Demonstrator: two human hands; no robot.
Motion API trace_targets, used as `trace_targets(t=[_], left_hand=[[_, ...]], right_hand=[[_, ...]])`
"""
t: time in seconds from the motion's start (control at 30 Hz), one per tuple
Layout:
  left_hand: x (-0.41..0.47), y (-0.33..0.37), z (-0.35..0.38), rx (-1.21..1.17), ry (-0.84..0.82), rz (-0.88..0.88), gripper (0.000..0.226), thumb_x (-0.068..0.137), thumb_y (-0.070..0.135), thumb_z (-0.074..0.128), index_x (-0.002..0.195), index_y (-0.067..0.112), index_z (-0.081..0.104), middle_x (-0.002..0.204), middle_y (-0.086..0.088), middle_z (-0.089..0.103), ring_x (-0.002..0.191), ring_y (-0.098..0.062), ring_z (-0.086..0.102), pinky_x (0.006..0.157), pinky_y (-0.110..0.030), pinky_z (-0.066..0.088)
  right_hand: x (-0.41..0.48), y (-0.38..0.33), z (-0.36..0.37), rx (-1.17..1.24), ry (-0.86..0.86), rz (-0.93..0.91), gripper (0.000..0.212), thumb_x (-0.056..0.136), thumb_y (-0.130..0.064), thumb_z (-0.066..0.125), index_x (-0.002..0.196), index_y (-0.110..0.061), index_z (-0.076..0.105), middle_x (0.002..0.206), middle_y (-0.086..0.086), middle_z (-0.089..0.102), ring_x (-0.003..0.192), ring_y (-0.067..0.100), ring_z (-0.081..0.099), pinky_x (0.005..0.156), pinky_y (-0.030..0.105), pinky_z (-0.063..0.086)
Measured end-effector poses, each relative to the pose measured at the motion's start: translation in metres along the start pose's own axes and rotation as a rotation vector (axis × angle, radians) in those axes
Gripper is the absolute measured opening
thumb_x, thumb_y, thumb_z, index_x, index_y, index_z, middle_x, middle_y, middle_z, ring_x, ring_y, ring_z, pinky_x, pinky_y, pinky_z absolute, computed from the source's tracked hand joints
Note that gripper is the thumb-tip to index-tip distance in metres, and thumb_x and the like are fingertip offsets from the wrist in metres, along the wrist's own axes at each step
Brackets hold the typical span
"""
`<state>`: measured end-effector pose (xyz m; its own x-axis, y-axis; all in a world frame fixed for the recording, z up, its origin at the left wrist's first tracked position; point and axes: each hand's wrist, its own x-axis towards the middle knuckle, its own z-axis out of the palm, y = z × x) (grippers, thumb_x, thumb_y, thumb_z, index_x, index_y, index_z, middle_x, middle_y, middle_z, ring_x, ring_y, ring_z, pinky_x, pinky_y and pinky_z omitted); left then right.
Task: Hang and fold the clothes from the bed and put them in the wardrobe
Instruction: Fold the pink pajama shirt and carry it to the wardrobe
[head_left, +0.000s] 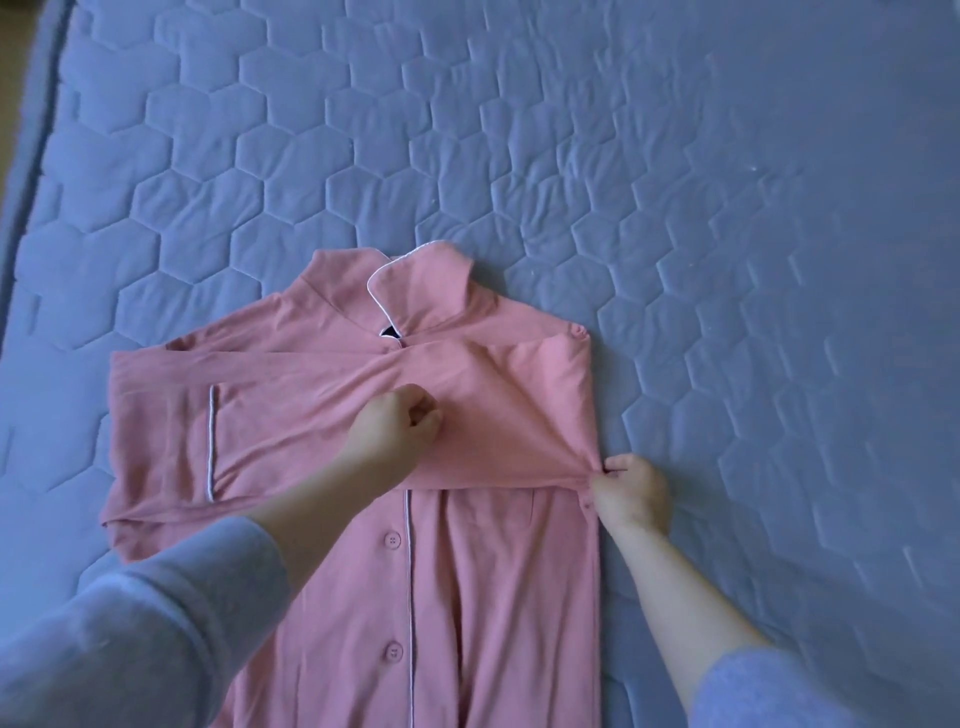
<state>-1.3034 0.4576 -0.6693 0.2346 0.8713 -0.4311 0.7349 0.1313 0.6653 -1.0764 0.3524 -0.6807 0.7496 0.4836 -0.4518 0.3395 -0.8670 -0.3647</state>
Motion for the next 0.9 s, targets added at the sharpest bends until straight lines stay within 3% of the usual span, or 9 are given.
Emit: trace_targets(t=[0.13,0.27,0.33,0.43,0.53,0.63,0.77,0.83,0.9], left_hand=[[0.009,-0.002,0.002,0.123,0.030,-0.019,0.008,0.089,0.019,0.058,0.094,0.013,0.062,0.081,0.001,0.058,0.081,-0.021,0.052,0.065,-0.032,0.039],[0.014,-0.009,0.002,0.131,0.031,-0.021,0.013,0.088,0.018,0.059,0.099,0.013,0.063,0.078,0.005,0.057,0.081,-0.020,0.053,0.068,-0.033,0.042],[0.015,-0.012,0.004,0.123,0.028,-0.023,0.013,0.087,0.019,0.060,0.099,0.015,0.063,0.078,0.005,0.058,0.080,-0.019,0.053,0.066,-0.031,0.041],[0.019,-0.013,0.003,0.105,0.020,-0.032,0.013,0.087,0.019,0.060,0.099,0.016,0.063,0.080,0.004,0.061,0.081,-0.019,0.055,0.067,-0.031,0.042],[0.025,-0.012,-0.001,0.083,0.003,-0.041,0.005,0.086,0.017,0.058,0.090,0.015,0.061,0.081,0.000,0.067,0.080,-0.021,0.060,0.068,-0.033,0.046],[0.032,-0.011,-0.008,0.070,-0.003,-0.016,0.003,0.085,0.015,0.057,0.087,0.014,0.059,0.078,-0.002,0.068,0.079,-0.024,0.061,0.069,-0.035,0.048],[0.045,-0.014,-0.027,0.058,0.116,-0.004,0.005,0.087,0.018,0.056,0.087,0.020,0.061,0.082,0.002,0.065,0.077,-0.022,0.058,0.064,-0.034,0.046],[0.057,-0.020,-0.045,0.035,0.247,0.033,0.007,0.085,0.021,0.062,0.090,0.015,0.062,0.087,-0.001,0.062,0.080,-0.023,0.057,0.067,-0.036,0.045],[0.073,-0.029,-0.064,0.134,0.395,0.078,0.022,0.081,0.027,0.069,0.093,0.011,0.061,0.092,-0.006,0.060,0.088,-0.029,0.053,0.076,-0.040,0.042]], right_hand=[[0.021,-0.027,0.001,0.047,-0.048,-0.106,0.033,0.087,-0.026,0.061,0.115,-0.008,0.062,0.115,0.013,0.066,0.110,0.030,0.060,0.087,0.033,0.044],[0.043,-0.074,0.005,0.104,0.006,-0.409,0.050,0.091,-0.015,0.056,0.139,-0.010,0.045,0.134,0.018,0.050,0.124,0.032,0.048,0.104,0.036,0.037],[0.058,-0.089,0.004,-0.087,-0.052,-0.556,0.045,0.091,-0.014,0.054,0.135,-0.016,0.051,0.138,0.012,0.044,0.126,0.030,0.045,0.107,0.038,0.036],[0.079,-0.095,-0.003,-0.335,-0.180,-0.534,0.043,0.091,-0.032,0.056,0.133,-0.019,0.054,0.137,0.009,0.043,0.127,0.029,0.046,0.106,0.038,0.038],[0.096,-0.096,-0.018,-0.643,-0.139,-0.573,0.047,0.093,-0.048,0.053,0.125,-0.014,0.054,0.127,0.014,0.048,0.118,0.034,0.052,0.095,0.038,0.042],[0.103,-0.098,-0.025,-0.820,-0.065,-0.582,0.050,0.095,-0.051,0.048,0.125,-0.011,0.053,0.126,0.014,0.051,0.119,0.034,0.050,0.096,0.038,0.041],[0.088,-0.114,-0.007,-0.700,0.005,-0.558,0.041,0.092,-0.035,0.056,0.123,-0.008,0.052,0.130,0.016,0.049,0.125,0.034,0.042,0.102,0.039,0.038],[0.077,-0.134,0.006,-0.605,0.046,-0.692,0.036,0.089,-0.027,0.055,0.120,-0.008,0.055,0.126,0.015,0.054,0.121,0.033,0.046,0.099,0.038,0.038],[0.069,-0.159,0.022,-0.460,-0.035,-0.801,0.040,0.091,-0.029,0.054,0.124,-0.007,0.057,0.126,0.016,0.058,0.120,0.033,0.050,0.099,0.038,0.038]])
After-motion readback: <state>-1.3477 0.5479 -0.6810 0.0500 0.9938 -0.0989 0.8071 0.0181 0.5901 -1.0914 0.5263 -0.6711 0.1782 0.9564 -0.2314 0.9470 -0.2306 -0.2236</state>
